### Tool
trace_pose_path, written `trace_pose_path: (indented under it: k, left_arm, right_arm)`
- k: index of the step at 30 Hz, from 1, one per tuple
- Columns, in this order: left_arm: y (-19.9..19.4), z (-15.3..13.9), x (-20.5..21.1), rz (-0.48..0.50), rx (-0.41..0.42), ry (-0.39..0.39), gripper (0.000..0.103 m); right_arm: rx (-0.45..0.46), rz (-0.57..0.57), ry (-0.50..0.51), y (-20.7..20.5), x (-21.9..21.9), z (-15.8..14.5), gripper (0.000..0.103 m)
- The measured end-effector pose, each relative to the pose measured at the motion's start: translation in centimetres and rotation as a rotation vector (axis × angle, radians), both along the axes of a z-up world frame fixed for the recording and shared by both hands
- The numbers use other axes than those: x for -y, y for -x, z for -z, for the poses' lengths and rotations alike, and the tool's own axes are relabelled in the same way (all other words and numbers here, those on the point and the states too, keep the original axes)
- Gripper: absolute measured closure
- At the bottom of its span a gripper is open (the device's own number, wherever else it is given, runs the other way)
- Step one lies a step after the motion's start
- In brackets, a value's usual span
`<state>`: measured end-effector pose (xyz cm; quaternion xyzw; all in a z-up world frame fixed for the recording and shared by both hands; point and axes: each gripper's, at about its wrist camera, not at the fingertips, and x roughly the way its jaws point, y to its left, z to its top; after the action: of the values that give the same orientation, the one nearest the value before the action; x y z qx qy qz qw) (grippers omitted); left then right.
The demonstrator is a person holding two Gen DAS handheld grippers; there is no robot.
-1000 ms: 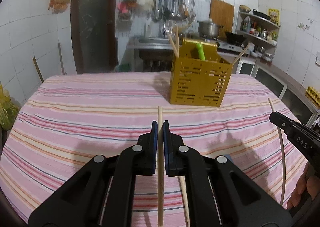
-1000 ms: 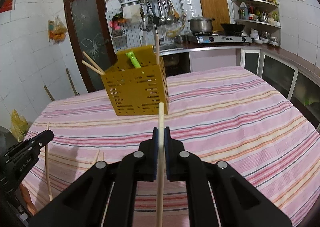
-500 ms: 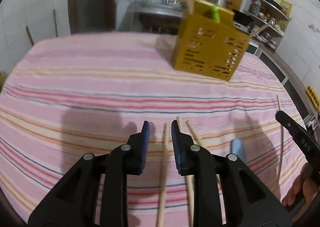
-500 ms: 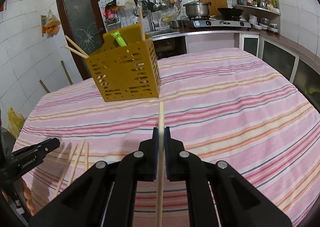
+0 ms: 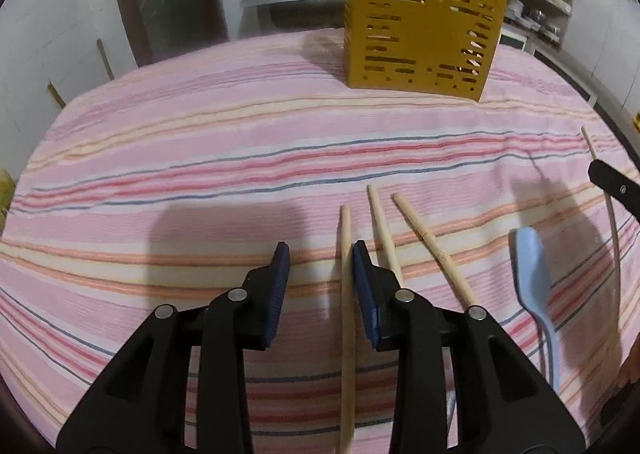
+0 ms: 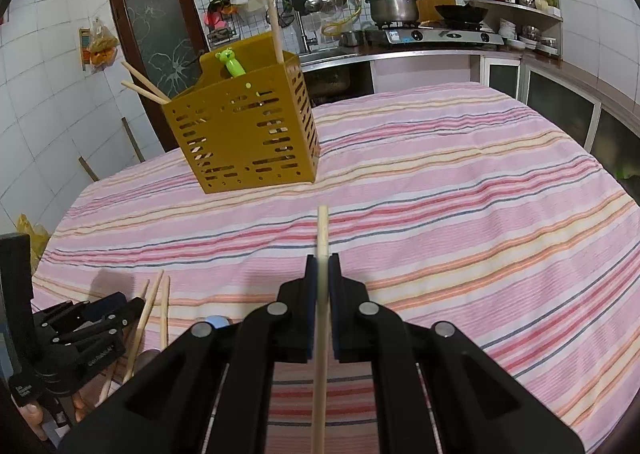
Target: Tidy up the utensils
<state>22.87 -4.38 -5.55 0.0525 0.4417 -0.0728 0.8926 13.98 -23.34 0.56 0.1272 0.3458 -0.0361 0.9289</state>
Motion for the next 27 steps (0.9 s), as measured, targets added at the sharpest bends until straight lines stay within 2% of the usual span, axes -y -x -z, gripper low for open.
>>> trace_pose_path:
  k: [4, 9, 12, 15, 19, 22, 26, 27]
  left_arm:
    - [-0.5, 0.1, 0.0, -0.003, -0.020, 0.004, 0.072]
    - [-0.4, -0.2, 1.2, 0.003, -0.038, -0.051, 0.074]
    - [-0.1, -0.7, 0.6, -0.007, -0.043, 0.005, 0.071]
    - [0.6, -0.9, 0.1, -0.006, -0.020, 0.003, 0.069]
    - [1.4, -0.8, -0.1, 0.018, -0.013, -0.008, 0.054]
    - [1.9, -1.1, -0.4, 0.023, 0.027, -0.020, 0.049]
    - [2.8, -2.2, -1.6, 0.032, 0.055, 0.033, 0.032]
    - [2.9, -2.4, -1.7, 0.032, 0.054, 0.043, 0.032]
  right_arm:
    - [0.002, -0.006, 0.006, 0.0, -0.3, -0.1, 0.097]
    - [0.004, -0.012, 0.000, 0.0, -0.4, -0.2, 0.097]
    - [0.001, -0.009, 0.000, 0.1, -0.3, 0.0, 0.097]
    - [-0.004, -0.005, -0.006, 0.0, -0.1, 0.1, 0.097]
    - [-0.005, -0.004, -0.008, 0.0, 0.0, 0.2, 0.097]
    - [-0.005, 0.000, -0.008, 0.0, 0.0, 0.3, 0.097]
    - [-0.012, 0.000, -0.008, 0.0, 0.1, 0.4, 0.097]
    - [-0.013, 0.000, -0.006, 0.0, 0.0, 0.4, 0.097]
